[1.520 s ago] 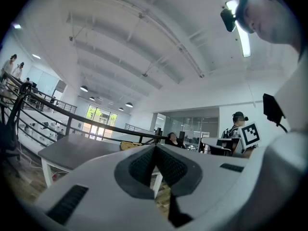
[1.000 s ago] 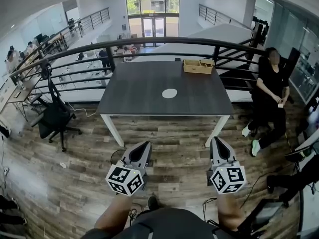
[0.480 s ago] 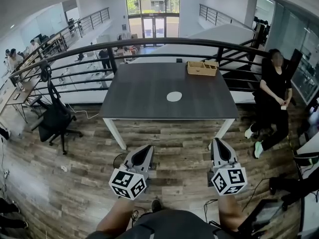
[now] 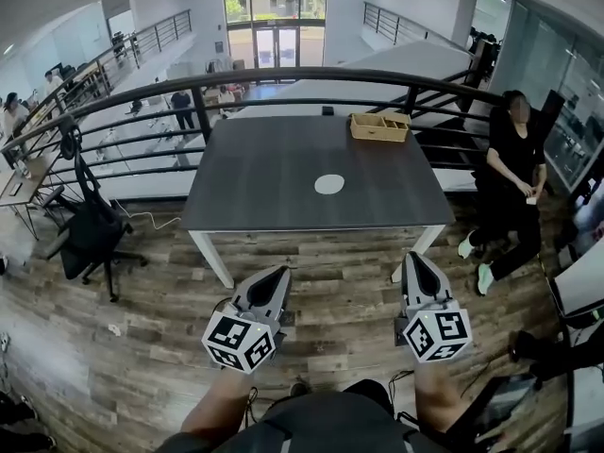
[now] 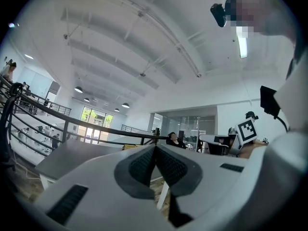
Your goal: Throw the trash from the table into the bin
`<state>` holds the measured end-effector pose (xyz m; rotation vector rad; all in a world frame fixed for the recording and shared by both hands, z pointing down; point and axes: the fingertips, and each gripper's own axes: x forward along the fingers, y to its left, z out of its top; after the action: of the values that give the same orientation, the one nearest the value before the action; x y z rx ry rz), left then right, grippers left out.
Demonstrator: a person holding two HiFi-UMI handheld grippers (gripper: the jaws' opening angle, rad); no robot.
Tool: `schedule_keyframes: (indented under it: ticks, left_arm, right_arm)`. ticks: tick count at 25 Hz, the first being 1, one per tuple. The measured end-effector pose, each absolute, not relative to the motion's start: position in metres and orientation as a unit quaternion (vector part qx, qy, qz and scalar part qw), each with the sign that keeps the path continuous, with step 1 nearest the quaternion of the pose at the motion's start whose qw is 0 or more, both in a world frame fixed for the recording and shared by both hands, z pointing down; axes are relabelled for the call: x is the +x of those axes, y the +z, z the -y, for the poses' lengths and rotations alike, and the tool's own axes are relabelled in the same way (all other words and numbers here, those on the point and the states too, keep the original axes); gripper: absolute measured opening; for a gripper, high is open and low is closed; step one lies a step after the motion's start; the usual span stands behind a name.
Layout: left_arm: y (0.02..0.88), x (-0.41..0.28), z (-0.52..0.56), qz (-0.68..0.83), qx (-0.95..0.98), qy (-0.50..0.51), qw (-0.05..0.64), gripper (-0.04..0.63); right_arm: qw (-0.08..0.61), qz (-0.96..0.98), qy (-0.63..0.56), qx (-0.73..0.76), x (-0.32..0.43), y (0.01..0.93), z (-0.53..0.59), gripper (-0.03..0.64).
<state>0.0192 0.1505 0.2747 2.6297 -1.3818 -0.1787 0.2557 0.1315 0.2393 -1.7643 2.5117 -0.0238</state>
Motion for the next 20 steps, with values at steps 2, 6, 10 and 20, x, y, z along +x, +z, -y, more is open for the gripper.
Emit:
schedule_keyframes:
  ticks: [2, 6, 10, 20]
  left_arm:
    - [0.272, 0.018, -0.143, 0.462, 0.881, -0.064, 0.083, 0.009]
    - [0.271, 0.026, -0.125, 0.462, 0.88, -0.066, 0.086, 0.009]
    - [0.277, 0.031, -0.096, 0.476, 0.873, -0.056, 0.095, 0.009]
    - [0.269, 0.082, 0.009, 0.504, 0.858, -0.044, 0.084, 0.009]
  right_arm:
    - [0.039, -0.82, -0.009, -0.572, 0.256, 0.239, -0.126, 0.008]
    - [0.04, -0.825, -0.001, -0.564, 0.259, 0.235, -0.108, 0.008]
    - [0.043, -0.831, -0.009, -0.555, 0.265, 0.24, -0.074, 0.008]
    - [0.054, -0.858, -0.012, -0.511, 0.307, 0.235, 0.047, 0.008]
